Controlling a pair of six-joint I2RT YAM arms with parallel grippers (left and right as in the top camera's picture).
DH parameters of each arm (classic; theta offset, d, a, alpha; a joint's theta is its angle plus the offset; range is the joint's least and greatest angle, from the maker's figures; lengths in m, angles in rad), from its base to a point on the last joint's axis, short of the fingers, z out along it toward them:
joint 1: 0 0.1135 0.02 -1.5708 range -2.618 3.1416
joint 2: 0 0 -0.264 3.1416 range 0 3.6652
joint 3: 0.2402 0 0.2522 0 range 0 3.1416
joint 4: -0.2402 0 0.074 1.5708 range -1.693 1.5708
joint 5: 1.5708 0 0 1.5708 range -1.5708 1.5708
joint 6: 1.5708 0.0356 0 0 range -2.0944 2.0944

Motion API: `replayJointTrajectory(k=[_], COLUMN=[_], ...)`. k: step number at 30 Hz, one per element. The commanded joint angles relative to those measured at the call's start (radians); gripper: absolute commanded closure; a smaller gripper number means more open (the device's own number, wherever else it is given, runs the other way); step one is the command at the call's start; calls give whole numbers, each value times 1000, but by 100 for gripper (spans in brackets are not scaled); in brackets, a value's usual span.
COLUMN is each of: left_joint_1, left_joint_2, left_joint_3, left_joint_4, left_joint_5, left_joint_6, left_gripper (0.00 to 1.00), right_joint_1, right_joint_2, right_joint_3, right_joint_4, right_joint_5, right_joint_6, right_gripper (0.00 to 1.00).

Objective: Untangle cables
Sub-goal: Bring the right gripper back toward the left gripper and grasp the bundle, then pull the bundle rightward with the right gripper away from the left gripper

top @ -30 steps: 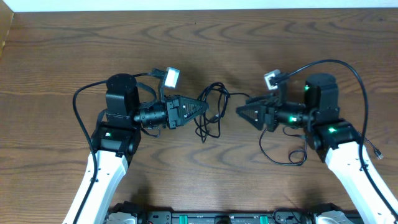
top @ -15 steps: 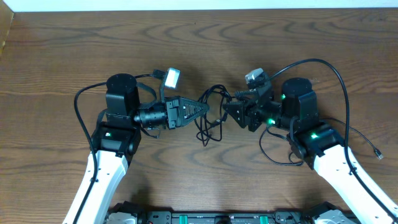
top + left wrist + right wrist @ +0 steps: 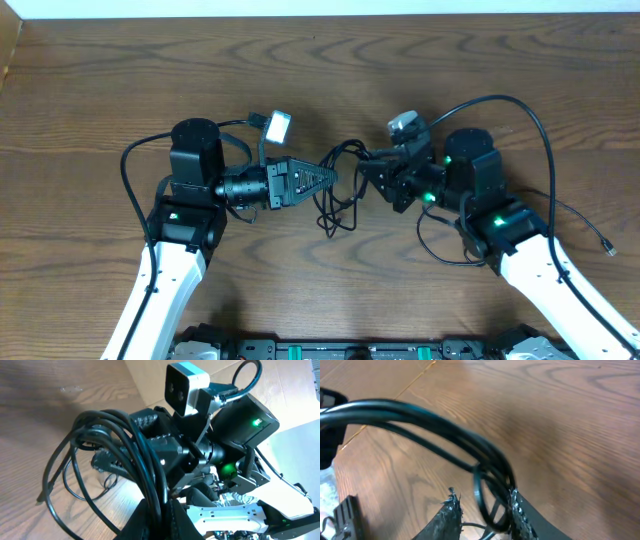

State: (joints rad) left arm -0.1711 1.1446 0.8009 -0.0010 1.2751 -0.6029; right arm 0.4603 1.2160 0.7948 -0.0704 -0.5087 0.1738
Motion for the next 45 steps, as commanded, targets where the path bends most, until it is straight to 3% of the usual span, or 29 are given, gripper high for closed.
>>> replayJointTrajectory(k=[1,3,5,10,12,15,21,29,33,37,45], left_joint_1=[1,1,1,1,1,1,1,1,1,1,-77], left_joint_2=[-2,-2,-2,-2,-2,-2,-2,-2,-2,-2,-2], left_joint_3=[5,5,5,5,5,5,5,5,5,5,5], left_joint_4=[3,3,3,3,2,2,2,-2,-50,-138,-309], left_joint_5=[27,27,27,-16,-69,-146,-252,-301,-300,-295,-262], left_joint_6=[-1,-1,-1,20,26,25,25,25,25,27,270], left_gripper=[91,91,91,89,78,76,61,47,41,41,41], right_joint_1=[29,32,30,18,-1,-26,-48,-62,-62,-61,-64], right_joint_2=[-11,-11,-12,-19,-43,-115,-241,-319,-304,-257,-102], right_joint_3=[-3,-3,-3,-3,-3,-3,-3,-3,-3,-3,-1], right_joint_4=[-1,-1,0,-11,-40,-111,-254,-497,-477,-487,-307], right_joint_5=[2,2,2,2,1,-10,40,249,164,162,132], right_joint_6=[-3,-3,-3,-2,6,13,0,86,160,259,443], right_gripper=[75,82,99,99,99,99,99,99,99,99,99])
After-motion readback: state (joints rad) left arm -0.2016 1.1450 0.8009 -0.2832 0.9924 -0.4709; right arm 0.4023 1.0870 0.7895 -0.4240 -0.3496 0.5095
